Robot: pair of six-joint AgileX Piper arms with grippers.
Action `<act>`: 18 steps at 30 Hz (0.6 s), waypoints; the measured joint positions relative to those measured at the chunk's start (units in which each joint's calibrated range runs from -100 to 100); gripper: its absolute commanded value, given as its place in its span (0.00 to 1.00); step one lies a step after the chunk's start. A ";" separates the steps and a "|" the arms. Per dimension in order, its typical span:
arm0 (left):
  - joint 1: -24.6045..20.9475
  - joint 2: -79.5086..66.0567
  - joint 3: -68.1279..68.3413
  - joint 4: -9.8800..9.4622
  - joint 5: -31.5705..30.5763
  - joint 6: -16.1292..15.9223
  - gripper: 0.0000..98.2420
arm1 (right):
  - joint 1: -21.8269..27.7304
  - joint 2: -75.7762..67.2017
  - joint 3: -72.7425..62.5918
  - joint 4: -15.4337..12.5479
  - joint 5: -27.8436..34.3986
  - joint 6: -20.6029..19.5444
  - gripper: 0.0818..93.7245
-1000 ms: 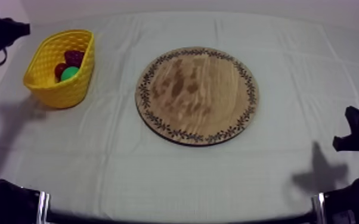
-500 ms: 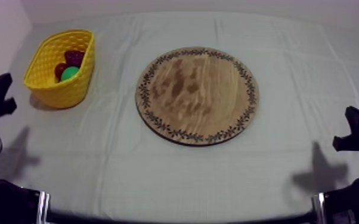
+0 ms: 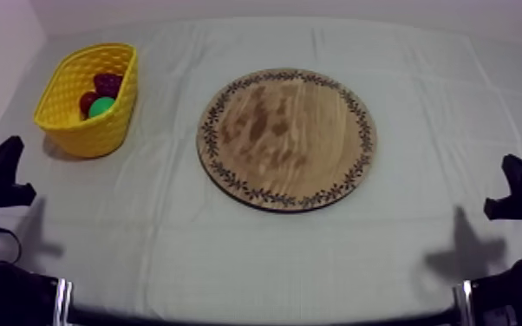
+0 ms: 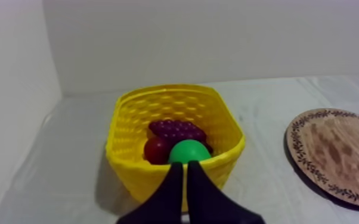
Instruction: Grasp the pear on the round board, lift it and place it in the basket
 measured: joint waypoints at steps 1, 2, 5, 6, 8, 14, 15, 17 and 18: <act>-0.17 0.00 0.06 0.62 0.54 -0.39 0.00 | 0.00 0.00 0.00 0.00 0.00 0.00 0.00; -0.42 -0.08 0.14 1.24 1.40 -0.90 0.00 | 0.03 0.00 0.00 0.00 0.00 0.00 0.00; -1.21 -0.08 0.14 3.14 4.10 -2.14 0.00 | 0.03 0.00 0.00 0.00 0.00 0.00 0.00; -1.50 -0.17 0.22 3.59 4.85 -2.20 0.00 | 0.07 0.00 0.00 0.00 0.00 0.00 0.00; -1.88 -0.17 0.28 3.98 6.07 -2.02 0.00 | 0.07 0.00 0.00 0.00 0.00 0.00 0.00; -2.37 -0.17 0.32 4.14 6.66 -1.55 0.00 | 0.07 0.00 0.00 0.00 0.00 0.00 0.00; -2.41 -0.17 0.32 4.14 6.66 -1.41 0.00 | 0.07 0.00 0.00 0.00 0.00 0.00 0.00; -2.50 -0.17 0.32 4.19 6.91 -0.89 0.00 | 0.07 0.00 0.00 0.00 0.00 0.00 0.00; -2.55 -0.17 0.28 4.19 6.99 -0.69 0.00 | 0.07 0.00 0.00 0.00 0.00 0.00 0.00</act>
